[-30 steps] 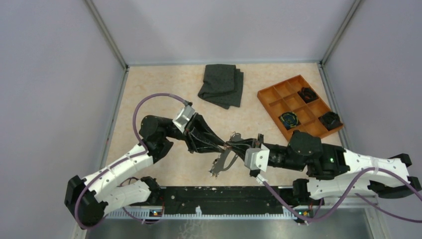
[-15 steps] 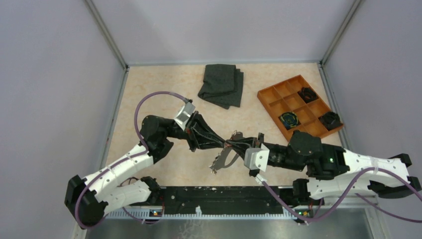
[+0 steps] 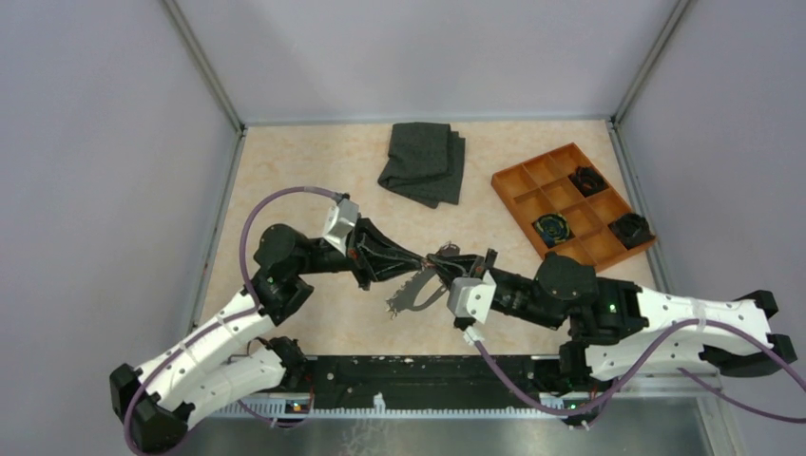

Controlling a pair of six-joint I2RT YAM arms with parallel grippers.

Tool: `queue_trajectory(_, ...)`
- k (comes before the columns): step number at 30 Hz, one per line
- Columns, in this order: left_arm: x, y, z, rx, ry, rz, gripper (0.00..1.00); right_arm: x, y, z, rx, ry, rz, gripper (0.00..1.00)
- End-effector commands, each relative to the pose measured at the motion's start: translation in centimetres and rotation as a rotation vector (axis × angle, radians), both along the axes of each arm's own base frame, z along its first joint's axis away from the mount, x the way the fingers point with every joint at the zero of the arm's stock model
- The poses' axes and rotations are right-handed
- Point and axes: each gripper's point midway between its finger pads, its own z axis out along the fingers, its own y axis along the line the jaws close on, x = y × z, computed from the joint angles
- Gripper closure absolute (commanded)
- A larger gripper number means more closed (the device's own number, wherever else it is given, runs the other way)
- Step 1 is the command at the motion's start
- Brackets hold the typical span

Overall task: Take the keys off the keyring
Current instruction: Remove the key from the keyring.

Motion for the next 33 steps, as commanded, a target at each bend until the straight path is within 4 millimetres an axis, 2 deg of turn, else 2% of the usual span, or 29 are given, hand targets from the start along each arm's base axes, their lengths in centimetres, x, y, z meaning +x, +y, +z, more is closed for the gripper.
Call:
queue_trajectory(1, -0.8, 0.6, 0.5, -0.001, -0.065, 0.016, 1.0, 1.9, -1.1, 1.4, 0.045, -0.033, -0.116, 1.0)
queue_trajectory(6, -0.9, 0.8, 0.3, 0.01, -0.071, 0.014, 1.0, 1.5, -1.2, 1.4, 0.043, -0.036, -0.089, 1.0)
queue_trajectory(11, -0.7, 0.9, 0.3, 0.018, -0.085, 0.032, 1.0, 0.2, -1.6, 3.0, 0.102, -0.034, -0.013, 1.0)
queue_trajectory(14, -0.6, 1.0, 0.6, 0.015, -0.089, 0.049, 1.0, -0.1, -1.6, 3.0, 0.082, -0.029, 0.006, 1.0)
queue_trajectory(20, 1.3, 0.9, 0.7, 0.042, -0.007, 0.151, 1.0, -0.2, -1.3, 1.7, 0.005, -0.009, 0.01, 1.0)
queue_trajectory(33, 3.5, -0.2, -0.2, 0.105, 0.231, 0.191, 1.0, 1.0, -0.5, -1.2, -0.151, -0.051, -0.072, 1.0)
